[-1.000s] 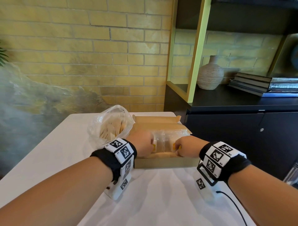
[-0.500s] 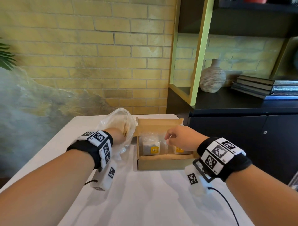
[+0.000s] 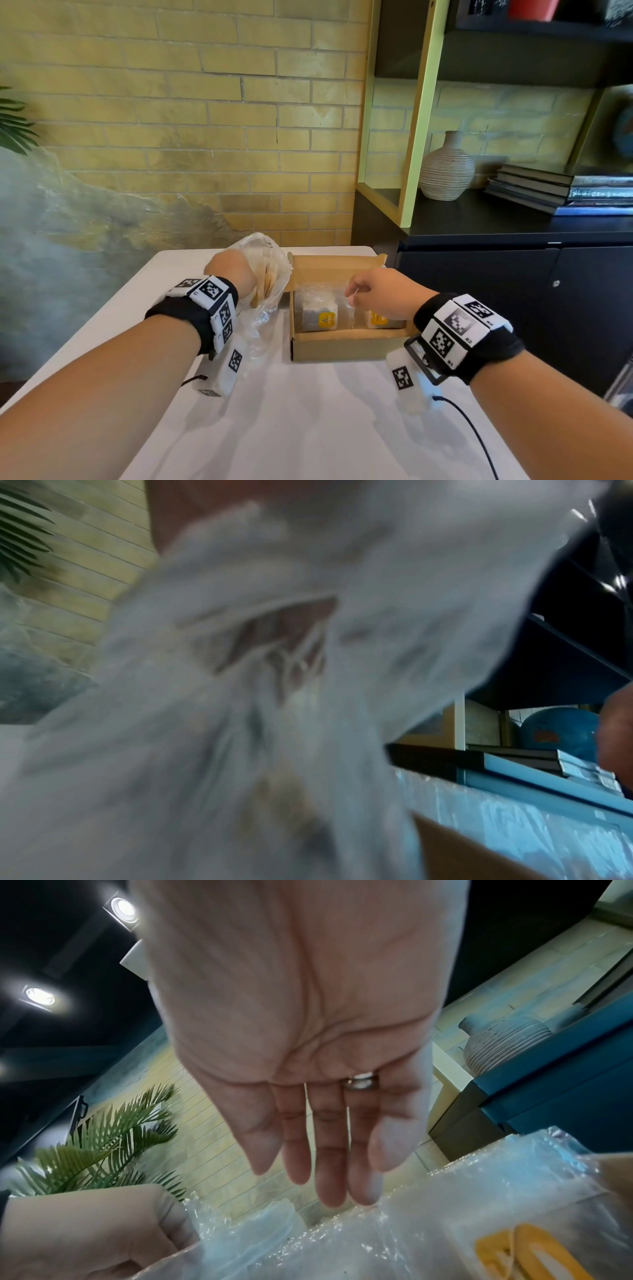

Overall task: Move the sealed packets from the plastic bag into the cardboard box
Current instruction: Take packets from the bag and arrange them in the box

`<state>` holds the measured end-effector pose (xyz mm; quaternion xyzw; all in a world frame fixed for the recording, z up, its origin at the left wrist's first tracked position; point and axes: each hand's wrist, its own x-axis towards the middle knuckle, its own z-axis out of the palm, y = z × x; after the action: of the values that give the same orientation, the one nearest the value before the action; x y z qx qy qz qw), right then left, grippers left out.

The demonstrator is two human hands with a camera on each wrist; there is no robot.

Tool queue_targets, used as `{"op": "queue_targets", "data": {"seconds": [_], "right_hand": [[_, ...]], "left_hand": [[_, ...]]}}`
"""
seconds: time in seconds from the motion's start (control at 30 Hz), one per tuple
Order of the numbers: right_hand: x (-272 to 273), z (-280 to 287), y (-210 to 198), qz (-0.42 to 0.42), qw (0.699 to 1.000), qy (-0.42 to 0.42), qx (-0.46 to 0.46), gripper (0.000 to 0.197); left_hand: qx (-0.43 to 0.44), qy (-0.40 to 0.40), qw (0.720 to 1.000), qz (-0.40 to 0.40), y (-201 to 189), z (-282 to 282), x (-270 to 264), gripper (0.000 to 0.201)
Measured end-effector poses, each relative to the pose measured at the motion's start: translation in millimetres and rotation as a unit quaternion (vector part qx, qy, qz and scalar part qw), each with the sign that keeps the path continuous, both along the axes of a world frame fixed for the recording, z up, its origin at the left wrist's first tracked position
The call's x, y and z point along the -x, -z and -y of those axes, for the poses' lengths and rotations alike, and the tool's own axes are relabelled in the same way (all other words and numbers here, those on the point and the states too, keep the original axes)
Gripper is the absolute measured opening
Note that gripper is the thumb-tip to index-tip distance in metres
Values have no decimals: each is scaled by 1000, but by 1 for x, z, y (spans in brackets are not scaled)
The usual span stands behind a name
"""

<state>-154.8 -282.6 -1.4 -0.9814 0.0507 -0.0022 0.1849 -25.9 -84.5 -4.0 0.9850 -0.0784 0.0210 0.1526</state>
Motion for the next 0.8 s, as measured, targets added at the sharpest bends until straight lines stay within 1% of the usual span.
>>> {"op": "queue_targets", "data": {"seconds": [0.07, 0.17, 0.23, 0.3, 0.37, 0.4, 0.43, 0.5, 0.53, 0.57, 0.63, 0.73, 0.77, 0.8], "right_hand": [[-1, -1, 0, 6, 1000, -2, -10, 21], [-5, -3, 1, 21, 999, 0, -44, 16], [-7, -6, 0, 32, 996, 3, -88, 15], [-8, -11, -2, 44, 990, 6, -134, 20], [-10, -16, -5, 54, 978, 12, -202, 34], [-11, -18, -6, 55, 965, 16, -256, 43], [-13, -20, -7, 54, 945, 22, -320, 51], [-17, -24, -10, 53, 890, 40, -451, 65], [-19, -25, -12, 53, 863, 46, -500, 69], [-21, -27, -14, 49, 844, 45, -532, 71], [-27, -29, -16, 39, 816, 33, -576, 77], [-32, -35, -17, 32, 788, 5, -615, 90], [-33, -38, -18, 35, 780, -1, -625, 89], [-34, -40, -17, 43, 770, -1, -637, 84]], "left_hand": [[30, -15, 999, 20, -4, -1, -2, 13], [102, -17, 994, 36, -13, -1, -5, 20], [179, -8, 982, 52, -18, -1, -4, 21], [254, 8, 964, 77, -23, 1, 2, 24], [304, 23, 948, 90, -28, 5, 14, 26], [330, 34, 940, 86, -31, 8, 19, 30], [353, 44, 931, 82, -33, 11, 26, 32], [376, 61, 921, 80, -35, 17, 36, 31], [379, 71, 919, 82, -35, 21, 40, 28], [378, 82, 918, 88, -36, 25, 45, 23], [362, 115, 920, 101, -36, 34, 57, 15], [309, 174, 929, 107, -30, 45, 71, 17], [276, 193, 934, 121, -30, 47, 75, 17], [236, 213, 938, 140, -29, 49, 77, 18]]}}
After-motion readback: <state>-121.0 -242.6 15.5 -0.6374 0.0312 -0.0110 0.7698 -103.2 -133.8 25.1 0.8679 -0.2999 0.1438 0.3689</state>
